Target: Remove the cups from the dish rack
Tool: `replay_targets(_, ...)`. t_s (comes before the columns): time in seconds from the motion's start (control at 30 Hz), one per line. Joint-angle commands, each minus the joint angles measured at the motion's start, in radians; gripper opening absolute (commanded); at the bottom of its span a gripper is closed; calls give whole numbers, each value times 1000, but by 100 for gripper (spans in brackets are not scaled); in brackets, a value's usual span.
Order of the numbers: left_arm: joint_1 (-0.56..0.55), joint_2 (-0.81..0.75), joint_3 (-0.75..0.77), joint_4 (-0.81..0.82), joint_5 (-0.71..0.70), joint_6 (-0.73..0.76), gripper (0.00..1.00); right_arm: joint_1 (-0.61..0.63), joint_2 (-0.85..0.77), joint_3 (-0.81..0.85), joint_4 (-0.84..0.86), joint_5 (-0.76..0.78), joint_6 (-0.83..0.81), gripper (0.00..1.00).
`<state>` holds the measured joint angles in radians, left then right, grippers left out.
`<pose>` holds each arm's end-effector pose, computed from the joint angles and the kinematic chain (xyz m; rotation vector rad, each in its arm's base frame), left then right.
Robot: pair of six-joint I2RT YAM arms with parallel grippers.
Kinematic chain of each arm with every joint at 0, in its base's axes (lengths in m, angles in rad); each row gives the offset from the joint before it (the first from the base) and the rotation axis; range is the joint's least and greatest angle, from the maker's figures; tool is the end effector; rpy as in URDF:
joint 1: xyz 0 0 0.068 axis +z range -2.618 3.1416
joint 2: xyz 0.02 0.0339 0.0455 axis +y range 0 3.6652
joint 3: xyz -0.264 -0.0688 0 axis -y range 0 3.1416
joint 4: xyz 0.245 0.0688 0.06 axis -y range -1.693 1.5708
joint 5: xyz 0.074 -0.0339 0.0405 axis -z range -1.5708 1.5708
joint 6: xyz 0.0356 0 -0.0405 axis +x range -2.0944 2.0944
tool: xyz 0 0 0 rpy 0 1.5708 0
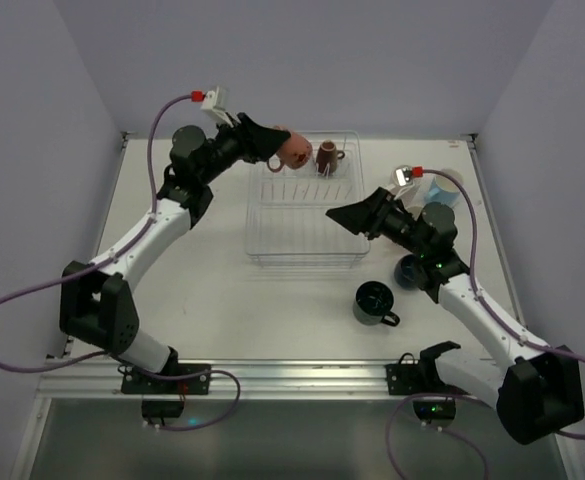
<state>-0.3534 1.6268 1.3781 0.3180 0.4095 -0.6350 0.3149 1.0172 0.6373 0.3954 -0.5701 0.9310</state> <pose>0.3642 -0.1495 0.3823 0.1258 1.6050 -1.0862 0.2174 0.0910 0.3045 0.0328 1.7443 1.3887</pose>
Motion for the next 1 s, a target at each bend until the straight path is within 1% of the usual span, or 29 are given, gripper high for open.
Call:
replay_targets(0.0, -30, -192, -255, 393, 88, -303, 6, 39, 58, 68, 213, 1, 61, 83)
replay_targets(0.03, -33, -264, -302, 407, 83, -316, 6, 58, 70, 74, 239, 1, 65, 84)
replay_targets(0.1, -53, -321, -400, 427, 65, -336, 6, 70, 110, 96, 275, -14, 89, 84)
replay_targets(0.13, -58, -373, -427, 434, 58, -342, 6, 82, 121, 101, 322, -25, 101, 83)
replay_targets(0.2, -71, -421, -486, 449, 37, -356, 6, 95, 155, 122, 345, -25, 129, 83)
replay_targets(0.33, -98, -496, -528, 467, 14, -361, 6, 136, 196, 154, 411, -43, 170, 79)
replay_targets(0.5, -113, -510, -571, 489, 3, -365, 5, 180, 222, 196, 430, -65, 163, 72)
replay_targets(0.57, -113, -513, -585, 493, -9, -368, 5, 188, 228, 203, 439, -73, 164, 71)
replay_targets(0.63, -116, -504, -599, 521, 0, -384, 5, 199, 238, 209, 442, -63, 164, 66)
replay_targets(0.77, -127, -501, -631, 552, -3, -394, 5, 210, 256, 222, 462, -59, 164, 61)
replay_targets(0.8, -137, -501, -636, 556, -6, -394, 5, 211, 261, 225, 468, -54, 166, 58)
replay_targets(0.87, -147, -504, -643, 555, -9, -388, 7, 214, 273, 232, 491, -50, 173, 43)
replay_targets(0.9, -148, -512, -651, 555, -11, -387, 11, 214, 280, 229, 505, -50, 183, 18)
replay_targets(0.93, -148, -518, -656, 549, -14, -382, 25, 216, 281, 223, 520, -45, 186, 8)
replay_targets(0.97, -148, -527, -656, 532, -21, -373, 33, 216, 278, 213, 517, -36, 184, 2)
